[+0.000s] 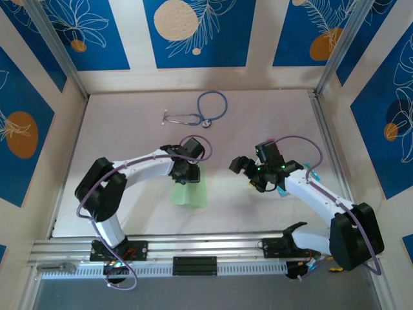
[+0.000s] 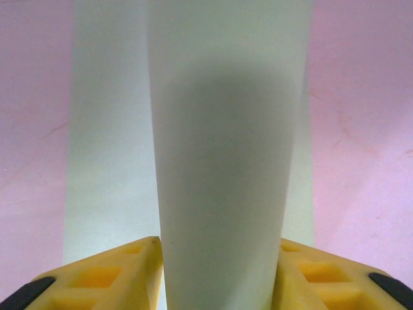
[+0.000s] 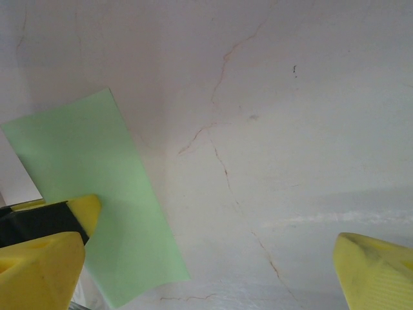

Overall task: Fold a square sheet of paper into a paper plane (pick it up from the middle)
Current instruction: First fold the square sheet of paper in half at the center of the table.

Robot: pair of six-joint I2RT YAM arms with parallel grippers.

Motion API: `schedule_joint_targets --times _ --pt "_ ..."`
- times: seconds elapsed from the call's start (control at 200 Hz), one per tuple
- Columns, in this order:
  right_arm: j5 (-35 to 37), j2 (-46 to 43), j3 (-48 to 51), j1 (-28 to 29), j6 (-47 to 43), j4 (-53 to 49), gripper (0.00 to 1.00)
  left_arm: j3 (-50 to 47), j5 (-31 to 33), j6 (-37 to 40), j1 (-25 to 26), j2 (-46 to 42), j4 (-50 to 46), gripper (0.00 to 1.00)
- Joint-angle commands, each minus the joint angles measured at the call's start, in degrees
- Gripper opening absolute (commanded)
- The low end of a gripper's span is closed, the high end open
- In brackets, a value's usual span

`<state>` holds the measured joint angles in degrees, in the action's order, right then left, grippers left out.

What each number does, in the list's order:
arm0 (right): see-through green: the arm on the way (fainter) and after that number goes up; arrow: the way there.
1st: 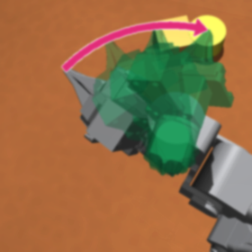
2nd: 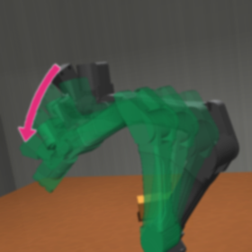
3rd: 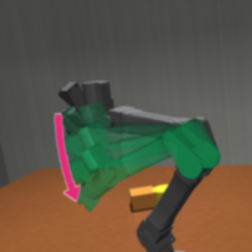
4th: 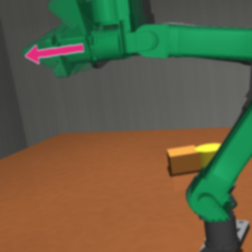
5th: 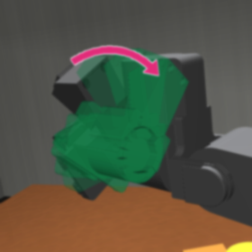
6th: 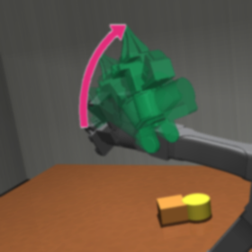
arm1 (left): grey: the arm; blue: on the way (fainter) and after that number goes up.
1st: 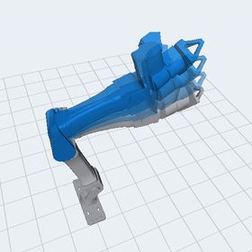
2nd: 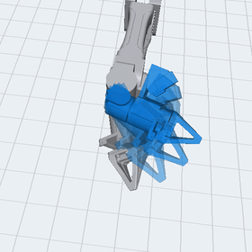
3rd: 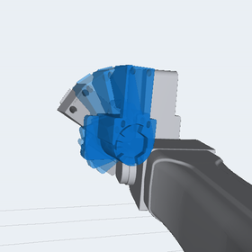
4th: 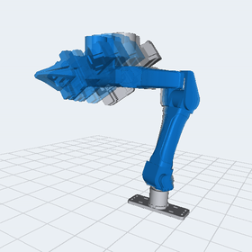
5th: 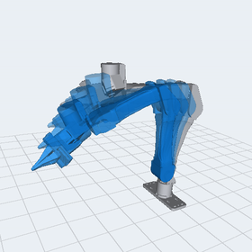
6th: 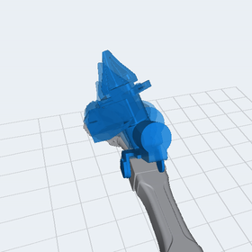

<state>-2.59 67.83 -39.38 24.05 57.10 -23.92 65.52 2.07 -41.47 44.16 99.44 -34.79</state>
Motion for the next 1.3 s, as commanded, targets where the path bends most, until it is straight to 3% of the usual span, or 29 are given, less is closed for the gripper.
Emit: schedule_joint_targets --times 0.0,0.25,0.39,0.51,0.68,0.965,1.176,1.296 --pt "-0.93 0.43 -0.7 0.19 0.77 -0.25 0.99 2.05 -3.82 0.62 0.29 -2.83 0.58 0.44" --pt "-0.36 -2.05 0.18 -0.23 2.32 2.66 0.99 3.25 -13.41 -1.6 -0.29 -6.12 5.68 0.43" --pt "3.37 -6.12 3.07 -0.41 3.66 5.18 0.98 -0.36 -22.44 -6.78 -1.56 -8.11 16.41 0.41" --pt "1.11 -8.77 5.38 -1.3 1.75 7.62 0.97 -4.87 -26.68 -11.94 -2.93 -8.5 25.3 0.4" --pt "-7.76 -8.83 6.73 -4.38 -0.35 11.1 0.95 -8.77 -26.39 -13.56 -3.98 -7.12 29.25 0.38" --pt "-15.08 -6.56 7.5 -6.15 1.09 15.27 0.84 -14.21 -23.82 -14.35 -4.53 -3.36 34.79 0.39" --pt "-15.85 -4.67 7.06 -5.19 -0.05 16.32 0.82 -17.72 -22.21 -14.44 -5.39 -1.54 39.17 0.42" --pt "-9.07 -5.11 6.85 -1.12 -2.83 16.56 0.83 -17.03 -19.7 -12.18 -5.49 -1.11 36.25 0.46"
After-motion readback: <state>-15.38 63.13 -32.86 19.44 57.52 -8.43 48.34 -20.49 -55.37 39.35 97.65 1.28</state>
